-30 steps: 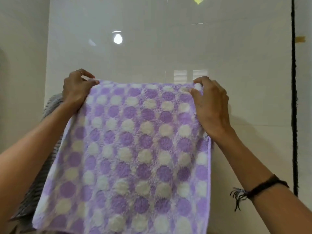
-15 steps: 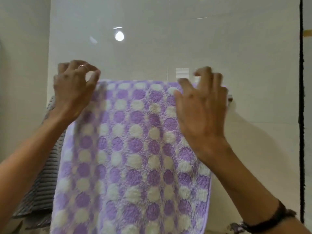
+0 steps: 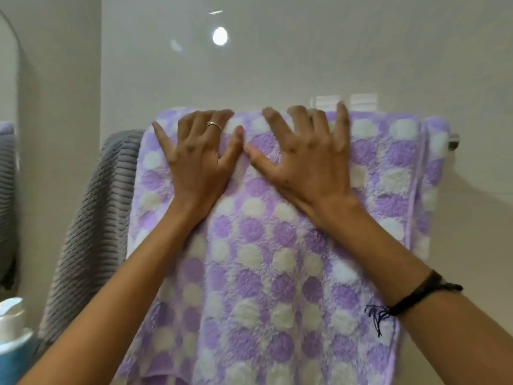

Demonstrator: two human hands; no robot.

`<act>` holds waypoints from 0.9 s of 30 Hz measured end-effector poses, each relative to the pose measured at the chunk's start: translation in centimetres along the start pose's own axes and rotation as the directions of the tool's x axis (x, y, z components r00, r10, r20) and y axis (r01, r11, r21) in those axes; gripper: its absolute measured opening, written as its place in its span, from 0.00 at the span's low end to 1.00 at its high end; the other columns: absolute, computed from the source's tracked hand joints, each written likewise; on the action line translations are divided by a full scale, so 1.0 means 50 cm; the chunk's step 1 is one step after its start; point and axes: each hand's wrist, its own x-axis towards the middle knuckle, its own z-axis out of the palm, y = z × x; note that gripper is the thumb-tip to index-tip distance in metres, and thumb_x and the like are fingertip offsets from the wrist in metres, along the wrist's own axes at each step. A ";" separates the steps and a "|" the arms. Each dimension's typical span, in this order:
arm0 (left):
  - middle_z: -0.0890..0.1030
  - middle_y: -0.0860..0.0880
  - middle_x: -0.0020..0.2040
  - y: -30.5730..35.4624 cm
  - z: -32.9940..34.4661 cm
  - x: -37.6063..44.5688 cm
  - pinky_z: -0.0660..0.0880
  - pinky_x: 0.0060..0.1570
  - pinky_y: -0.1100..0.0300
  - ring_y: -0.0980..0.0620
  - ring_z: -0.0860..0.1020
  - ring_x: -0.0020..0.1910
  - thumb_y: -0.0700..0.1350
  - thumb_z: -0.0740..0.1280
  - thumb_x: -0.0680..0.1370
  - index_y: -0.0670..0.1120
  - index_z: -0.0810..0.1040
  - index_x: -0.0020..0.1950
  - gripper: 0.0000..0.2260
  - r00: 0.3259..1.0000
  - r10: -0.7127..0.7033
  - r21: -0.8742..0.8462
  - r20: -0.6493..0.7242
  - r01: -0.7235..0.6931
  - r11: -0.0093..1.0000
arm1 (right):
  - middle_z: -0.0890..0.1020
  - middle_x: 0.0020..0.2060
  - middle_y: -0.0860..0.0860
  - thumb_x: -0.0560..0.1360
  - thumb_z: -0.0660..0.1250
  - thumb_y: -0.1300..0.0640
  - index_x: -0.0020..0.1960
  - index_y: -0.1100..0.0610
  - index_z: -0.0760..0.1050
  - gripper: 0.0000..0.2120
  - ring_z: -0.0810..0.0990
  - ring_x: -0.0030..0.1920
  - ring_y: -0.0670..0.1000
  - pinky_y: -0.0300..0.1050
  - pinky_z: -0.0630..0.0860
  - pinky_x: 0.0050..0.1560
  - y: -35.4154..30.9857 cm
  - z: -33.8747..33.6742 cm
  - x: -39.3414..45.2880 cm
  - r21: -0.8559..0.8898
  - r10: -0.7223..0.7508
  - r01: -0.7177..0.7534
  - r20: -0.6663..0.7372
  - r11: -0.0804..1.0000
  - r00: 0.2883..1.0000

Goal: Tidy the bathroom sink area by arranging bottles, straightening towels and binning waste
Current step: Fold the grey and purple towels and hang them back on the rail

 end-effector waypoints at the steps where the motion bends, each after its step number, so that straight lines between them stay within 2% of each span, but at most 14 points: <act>1: 0.74 0.54 0.64 -0.006 -0.008 -0.009 0.44 0.70 0.33 0.52 0.66 0.69 0.63 0.49 0.76 0.56 0.71 0.66 0.24 0.999 0.003 0.004 0.034 -0.003 1.000 | 0.75 0.61 0.55 0.73 0.47 0.31 0.69 0.48 0.64 0.32 0.72 0.61 0.57 0.64 0.48 0.71 0.000 -0.004 -0.008 -0.003 0.006 -0.006 0.028 1.000 1.000; 4: 0.61 0.54 0.75 -0.027 -0.042 -0.050 0.42 0.69 0.31 0.51 0.54 0.76 0.67 0.51 0.73 0.59 0.59 0.73 0.29 0.988 -0.027 -0.020 0.154 0.030 0.999 | 0.66 0.70 0.57 0.72 0.48 0.29 0.73 0.48 0.57 0.36 0.62 0.70 0.58 0.68 0.40 0.70 -0.008 -0.026 -0.034 0.046 0.039 -0.043 0.073 0.998 0.997; 6: 0.53 0.53 0.77 -0.041 -0.076 -0.105 0.42 0.68 0.30 0.50 0.48 0.77 0.70 0.50 0.72 0.61 0.53 0.74 0.32 0.982 -0.020 -0.031 0.187 0.026 0.999 | 0.62 0.72 0.59 0.71 0.53 0.32 0.73 0.50 0.58 0.36 0.58 0.73 0.59 0.71 0.40 0.68 -0.030 -0.044 -0.068 0.137 0.031 -0.042 0.076 0.990 0.997; 9: 0.46 0.52 0.78 -0.073 -0.118 -0.227 0.42 0.63 0.27 0.51 0.41 0.76 0.72 0.48 0.71 0.63 0.51 0.74 0.32 0.979 -0.020 0.043 0.204 0.011 0.999 | 0.66 0.71 0.59 0.69 0.60 0.39 0.70 0.51 0.66 0.32 0.61 0.73 0.60 0.73 0.43 0.66 -0.087 -0.066 -0.164 0.266 -0.099 0.095 0.003 0.959 0.995; 11: 0.38 0.57 0.77 -0.098 -0.128 -0.313 0.42 0.63 0.26 0.55 0.36 0.75 0.74 0.48 0.69 0.68 0.47 0.72 0.33 0.946 -0.135 0.063 0.294 0.122 0.991 | 0.62 0.73 0.57 0.69 0.61 0.39 0.71 0.50 0.64 0.33 0.57 0.74 0.60 0.73 0.42 0.65 -0.112 -0.064 -0.231 0.267 -0.239 0.208 0.088 0.941 0.967; 12: 0.36 0.58 0.76 -0.108 -0.127 -0.349 0.43 0.63 0.26 0.56 0.36 0.75 0.75 0.49 0.68 0.70 0.44 0.71 0.34 0.913 -0.218 0.064 0.346 0.209 0.976 | 0.56 0.75 0.56 0.71 0.60 0.38 0.74 0.49 0.59 0.34 0.51 0.75 0.61 0.74 0.40 0.64 -0.115 -0.055 -0.257 0.230 -0.304 0.263 0.168 0.937 0.938; 14: 0.38 0.55 0.77 -0.125 -0.124 -0.408 0.48 0.67 0.28 0.53 0.40 0.76 0.75 0.52 0.66 0.72 0.39 0.69 0.36 0.845 -0.332 0.117 0.419 0.312 0.943 | 0.43 0.76 0.56 0.74 0.58 0.38 0.76 0.49 0.47 0.37 0.37 0.74 0.61 0.74 0.33 0.63 -0.105 -0.029 -0.293 0.142 -0.368 0.341 0.278 0.929 0.888; 16: 0.44 0.49 0.78 -0.133 -0.123 -0.445 0.58 0.69 0.35 0.50 0.47 0.77 0.73 0.55 0.66 0.71 0.37 0.69 0.38 0.802 -0.350 0.160 0.485 0.311 0.937 | 0.38 0.76 0.56 0.74 0.59 0.39 0.76 0.50 0.40 0.41 0.34 0.73 0.60 0.72 0.32 0.62 -0.086 -0.011 -0.311 0.087 -0.383 0.375 0.319 0.923 0.867; 17: 0.47 0.49 0.77 -0.134 -0.124 -0.459 0.62 0.69 0.40 0.50 0.51 0.77 0.72 0.56 0.67 0.69 0.38 0.70 0.38 0.786 -0.348 0.160 0.511 0.311 0.937 | 0.40 0.76 0.56 0.73 0.60 0.39 0.76 0.50 0.40 0.42 0.36 0.74 0.60 0.72 0.33 0.63 -0.080 -0.008 -0.317 0.073 -0.384 0.383 0.341 0.921 0.858; 19: 0.52 0.49 0.76 -0.124 -0.130 -0.479 0.68 0.67 0.46 0.49 0.58 0.75 0.70 0.57 0.69 0.67 0.40 0.72 0.38 0.769 -0.373 0.153 0.519 0.346 0.926 | 0.48 0.76 0.57 0.72 0.63 0.40 0.76 0.50 0.48 0.40 0.43 0.75 0.60 0.72 0.39 0.66 -0.075 -0.009 -0.334 0.097 -0.386 0.376 0.343 0.921 0.856; 21: 0.57 0.47 0.75 -0.106 -0.141 -0.491 0.69 0.65 0.50 0.48 0.64 0.72 0.68 0.58 0.71 0.62 0.44 0.74 0.36 0.776 -0.410 0.183 0.479 0.369 0.911 | 0.57 0.75 0.57 0.72 0.62 0.45 0.73 0.52 0.62 0.31 0.52 0.75 0.58 0.71 0.42 0.68 -0.078 -0.017 -0.349 0.182 -0.417 0.379 0.283 0.907 0.864; 22: 0.60 0.46 0.74 -0.095 -0.149 -0.495 0.69 0.63 0.51 0.47 0.67 0.70 0.65 0.59 0.72 0.59 0.49 0.75 0.35 0.790 -0.421 0.208 0.447 0.366 0.907 | 0.63 0.73 0.57 0.73 0.58 0.47 0.69 0.53 0.68 0.25 0.57 0.74 0.58 0.69 0.44 0.69 -0.081 -0.021 -0.357 0.235 -0.436 0.386 0.229 0.892 0.870; 24: 0.66 0.45 0.70 -0.067 -0.170 -0.503 0.73 0.59 0.50 0.45 0.72 0.65 0.56 0.63 0.75 0.51 0.60 0.74 0.29 0.829 -0.424 0.269 0.365 0.341 0.900 | 0.74 0.66 0.58 0.74 0.50 0.51 0.60 0.56 0.76 0.23 0.69 0.69 0.57 0.65 0.55 0.70 -0.088 -0.025 -0.372 0.386 -0.465 0.394 0.107 0.834 0.879; 27: 0.75 0.45 0.61 -0.011 -0.214 -0.511 0.74 0.53 0.50 0.45 0.76 0.58 0.48 0.65 0.76 0.45 0.73 0.63 0.17 0.889 -0.399 0.348 0.223 0.310 0.885 | 0.82 0.51 0.55 0.73 0.61 0.58 0.53 0.57 0.78 0.11 0.81 0.54 0.55 0.54 0.70 0.65 -0.110 -0.034 -0.401 0.623 -0.450 0.400 -0.084 0.673 0.889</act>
